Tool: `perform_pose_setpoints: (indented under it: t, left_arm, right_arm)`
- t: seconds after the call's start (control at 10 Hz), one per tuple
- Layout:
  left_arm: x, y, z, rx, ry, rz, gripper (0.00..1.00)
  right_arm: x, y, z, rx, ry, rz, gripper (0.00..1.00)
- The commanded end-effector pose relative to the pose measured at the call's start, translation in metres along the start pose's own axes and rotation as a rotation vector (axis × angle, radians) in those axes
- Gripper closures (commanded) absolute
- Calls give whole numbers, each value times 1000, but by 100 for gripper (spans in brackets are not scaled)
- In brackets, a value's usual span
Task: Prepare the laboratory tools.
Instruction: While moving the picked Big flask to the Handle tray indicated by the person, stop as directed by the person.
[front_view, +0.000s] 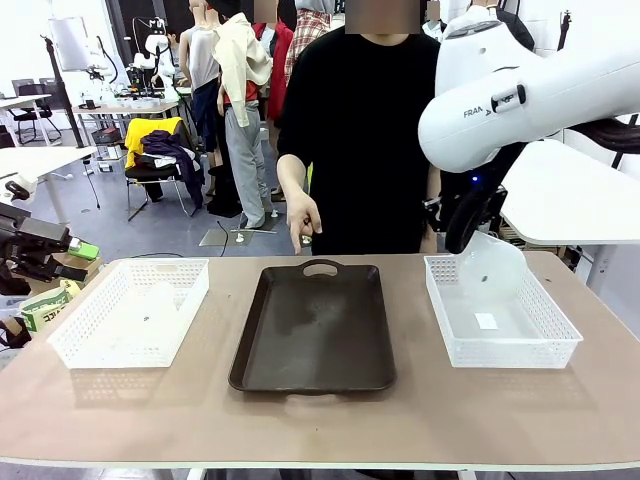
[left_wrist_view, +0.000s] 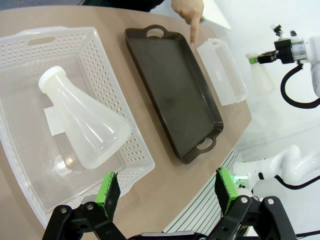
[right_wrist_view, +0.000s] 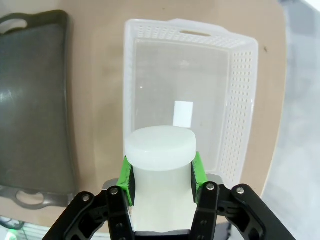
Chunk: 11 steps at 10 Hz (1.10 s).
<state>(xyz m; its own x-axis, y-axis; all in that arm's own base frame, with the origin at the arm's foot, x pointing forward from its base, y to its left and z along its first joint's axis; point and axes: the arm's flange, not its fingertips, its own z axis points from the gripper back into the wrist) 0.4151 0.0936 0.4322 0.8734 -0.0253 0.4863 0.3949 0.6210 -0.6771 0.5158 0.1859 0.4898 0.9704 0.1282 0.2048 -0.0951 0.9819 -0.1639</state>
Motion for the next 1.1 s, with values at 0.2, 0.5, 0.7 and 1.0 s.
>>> perform_pose_setpoints:
  t: [0.2, 0.5, 0.7, 1.0]
  left_arm:
    - [0, 0, 1, -14, -9, -1, 0]
    - [0, 0, 1, -14, -9, -1, 0]
    - [0, 0, 1, -14, -9, -1, 0]
    - [0, 0, 1, -14, -9, -1, 0]
  right_arm:
    - [6, 74, 20, 2, -56, 186, 100]
    - [25, 135, 24, 55, -49, 326, 100]
    - [42, 184, 16, 71, -32, 432, 100]
    - [53, 240, -10, 109, 3, 525, 100]
